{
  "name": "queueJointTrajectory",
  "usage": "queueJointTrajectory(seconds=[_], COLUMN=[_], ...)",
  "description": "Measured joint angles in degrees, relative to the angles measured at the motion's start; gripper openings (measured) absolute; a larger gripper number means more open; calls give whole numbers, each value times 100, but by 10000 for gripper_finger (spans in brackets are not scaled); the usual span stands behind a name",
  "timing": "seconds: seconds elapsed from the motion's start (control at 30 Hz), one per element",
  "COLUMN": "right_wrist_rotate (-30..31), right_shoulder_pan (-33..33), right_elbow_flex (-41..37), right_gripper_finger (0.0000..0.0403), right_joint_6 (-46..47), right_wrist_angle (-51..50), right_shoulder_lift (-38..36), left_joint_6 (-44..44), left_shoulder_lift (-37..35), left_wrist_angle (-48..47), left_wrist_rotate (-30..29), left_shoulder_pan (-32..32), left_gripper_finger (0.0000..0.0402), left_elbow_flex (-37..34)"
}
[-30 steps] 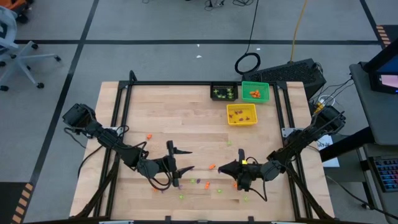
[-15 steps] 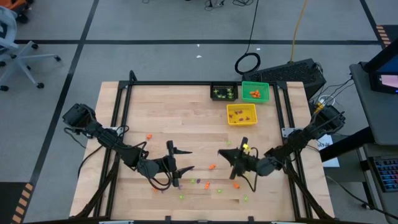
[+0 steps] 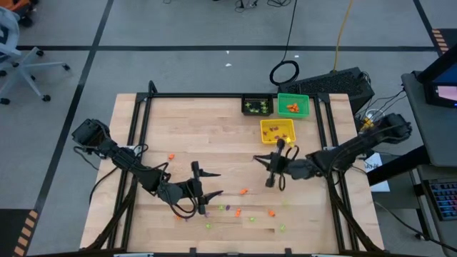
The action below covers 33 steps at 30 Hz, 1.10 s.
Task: Sort Halloween decoration
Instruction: Put the violet witch hat toy into the yellow basket
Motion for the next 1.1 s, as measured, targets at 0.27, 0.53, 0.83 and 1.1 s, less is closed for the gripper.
queueJointTrajectory(seconds=[0.27, 0.53, 0.83, 1.1], right_wrist_rotate=[-659, -1410, -2756, -3372], right_shoulder_pan=[-920, -2083, -3494, -4431], right_elbow_flex=[667, 1677, 2187, 2280], right_gripper_finger=[0, 0, 0, 0], right_joint_6=[1278, 1431, 1030, 560], right_wrist_angle=[-3201, -5369, -6237, -6339], right_shoulder_lift=[-704, -412, 261, 1008], left_joint_6=[9, 9, 9, 4], left_shoulder_lift=[0, 0, 0, 0], left_wrist_angle=[0, 0, -2, -4], left_wrist_rotate=[0, 0, 0, 0], left_shoulder_pan=[0, -2, -2, -2], left_gripper_finger=[274, 274, 274, 274], left_elbow_flex=[0, 0, 0, 0])
